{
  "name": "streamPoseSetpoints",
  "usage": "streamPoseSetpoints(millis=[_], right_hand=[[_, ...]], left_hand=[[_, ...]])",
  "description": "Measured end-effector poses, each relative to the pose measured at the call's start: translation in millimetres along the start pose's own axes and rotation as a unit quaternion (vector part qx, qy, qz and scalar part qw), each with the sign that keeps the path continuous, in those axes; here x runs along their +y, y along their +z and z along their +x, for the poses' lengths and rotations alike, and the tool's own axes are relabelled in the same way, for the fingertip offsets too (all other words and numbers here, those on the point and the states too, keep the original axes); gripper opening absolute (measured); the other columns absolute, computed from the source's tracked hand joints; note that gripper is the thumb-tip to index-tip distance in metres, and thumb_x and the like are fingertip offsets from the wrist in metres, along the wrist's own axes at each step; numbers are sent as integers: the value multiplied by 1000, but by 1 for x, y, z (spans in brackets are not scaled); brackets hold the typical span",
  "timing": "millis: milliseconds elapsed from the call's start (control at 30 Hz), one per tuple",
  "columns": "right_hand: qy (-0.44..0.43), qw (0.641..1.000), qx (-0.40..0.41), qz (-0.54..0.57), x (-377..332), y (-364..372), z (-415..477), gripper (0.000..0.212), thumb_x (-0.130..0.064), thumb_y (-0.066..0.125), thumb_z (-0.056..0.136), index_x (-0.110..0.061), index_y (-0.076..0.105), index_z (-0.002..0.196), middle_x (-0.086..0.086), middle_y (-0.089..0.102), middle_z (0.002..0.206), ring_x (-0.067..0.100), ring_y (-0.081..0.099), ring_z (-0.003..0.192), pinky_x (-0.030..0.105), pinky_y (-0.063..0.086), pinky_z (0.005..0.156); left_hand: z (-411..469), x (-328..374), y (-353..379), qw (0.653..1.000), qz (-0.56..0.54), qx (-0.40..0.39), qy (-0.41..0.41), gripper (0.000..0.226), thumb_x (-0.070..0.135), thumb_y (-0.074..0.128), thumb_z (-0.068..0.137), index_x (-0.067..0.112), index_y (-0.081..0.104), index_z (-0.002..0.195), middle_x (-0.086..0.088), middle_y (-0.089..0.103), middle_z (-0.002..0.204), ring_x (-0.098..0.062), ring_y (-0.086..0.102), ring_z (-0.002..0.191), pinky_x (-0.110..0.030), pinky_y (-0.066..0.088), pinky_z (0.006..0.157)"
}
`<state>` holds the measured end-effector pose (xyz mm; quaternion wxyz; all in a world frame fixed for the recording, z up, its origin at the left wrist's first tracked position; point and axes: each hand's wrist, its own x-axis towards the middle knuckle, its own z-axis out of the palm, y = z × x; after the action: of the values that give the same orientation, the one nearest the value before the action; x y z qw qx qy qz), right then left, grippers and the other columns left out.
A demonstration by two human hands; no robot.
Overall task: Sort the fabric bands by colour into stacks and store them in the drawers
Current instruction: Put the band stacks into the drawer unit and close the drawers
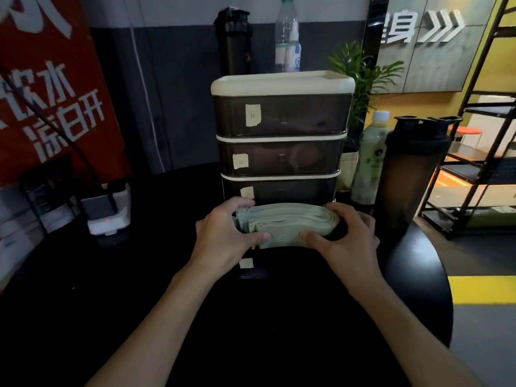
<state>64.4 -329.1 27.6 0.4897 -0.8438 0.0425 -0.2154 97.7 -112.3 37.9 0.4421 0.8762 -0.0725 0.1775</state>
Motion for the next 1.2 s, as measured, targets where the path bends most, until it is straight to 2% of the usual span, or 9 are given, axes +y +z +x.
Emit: streamPoseSetpoints(millis=[100, 267, 400, 467, 633, 767, 933, 1100, 1200], right_hand=[[10, 999, -26, -19, -4, -4, -1, 59, -40, 81, 67, -40, 54, 120, -12, 29, 111, 19, 29, 126, 38, 21, 113], [-12, 995, -55, -80, -7, -7, 3, 54, -43, 78, 70, -33, 56, 119, -29, 27, 93, 7, 19, 132, 35, 14, 109], [-51, 991, -46, -115, 1, -2, 7, 51, -43, 77, 71, -30, 60, 116, -24, 39, 114, 11, 21, 131, 36, 19, 105], [-73, 996, -37, -41, 8, -3, 6, 53, -40, 79, 72, -31, 58, 120, -19, 35, 126, 9, 26, 129, 34, 27, 111], [3, 972, -142, 189, 21, -17, 8, 114, -53, 84, 56, -41, 21, 150, -14, 32, 148, 3, 32, 136, 30, 34, 108], [7, 951, -250, 179, 31, -26, 15, 143, -63, 90, 36, -45, 8, 151, -25, 36, 141, -7, 37, 132, 28, 37, 108], [14, 936, -318, 152, 31, -39, 32, 151, -54, 95, 34, -43, 2, 152, -19, 21, 156, -5, 27, 139, 34, 29, 117], [1, 908, -389, 154, 34, -47, 46, 131, -51, 96, 35, -67, 9, 133, -54, 33, 125, -29, 39, 115, 8, 42, 91], [-4, 891, -419, 173, 39, -50, 50, 126, -35, 98, 43, -69, 14, 131, -50, 30, 134, -24, 37, 123, 6, 43, 89]], left_hand=[[1, 1, 2, 999, 18, -27, -16, 50, 46, 93, 54, 53, 59, 90, 26, 61, 102, -10, 59, 108, -46, 41, 106], [1, 11, 3, 991, 116, -52, -34, 61, 40, 91, 64, 41, 58, 115, 23, 58, 110, -8, 54, 112, -42, 33, 106], [2, 12, 2, 987, 137, -85, -26, 60, 42, 89, 65, 41, 57, 115, 22, 56, 111, -8, 52, 113, -42, 33, 106], [2, 7, 0, 992, 86, -95, -21, 54, 47, 88, 63, 42, 60, 109, 22, 58, 109, -9, 54, 113, -46, 37, 108], [-8, -2, -10, 994, -70, -70, 40, 40, 48, 83, 70, 35, 69, 105, 15, 66, 111, 4, 58, 111, -26, 44, 99], [-11, -17, -23, 991, -111, -59, 34, 71, 51, 85, 61, 40, 59, 125, 11, 52, 131, 3, 49, 123, -19, 39, 99], [-8, -36, -29, 963, -177, -200, -35, 142, 65, 92, 38, 35, 18, 155, 29, 36, 146, 13, 33, 136, -10, 32, 105], [-7, -41, -35, 943, -172, -283, -39, 146, 47, 96, 46, 39, 1, 156, 53, 43, 124, 24, 40, 123, -8, 37, 103], [-6, -42, -35, 940, -178, -290, -40, 141, 34, 93, 51, 40, -2, 155, 53, 44, 123, 21, 42, 124, -11, 37, 107]])
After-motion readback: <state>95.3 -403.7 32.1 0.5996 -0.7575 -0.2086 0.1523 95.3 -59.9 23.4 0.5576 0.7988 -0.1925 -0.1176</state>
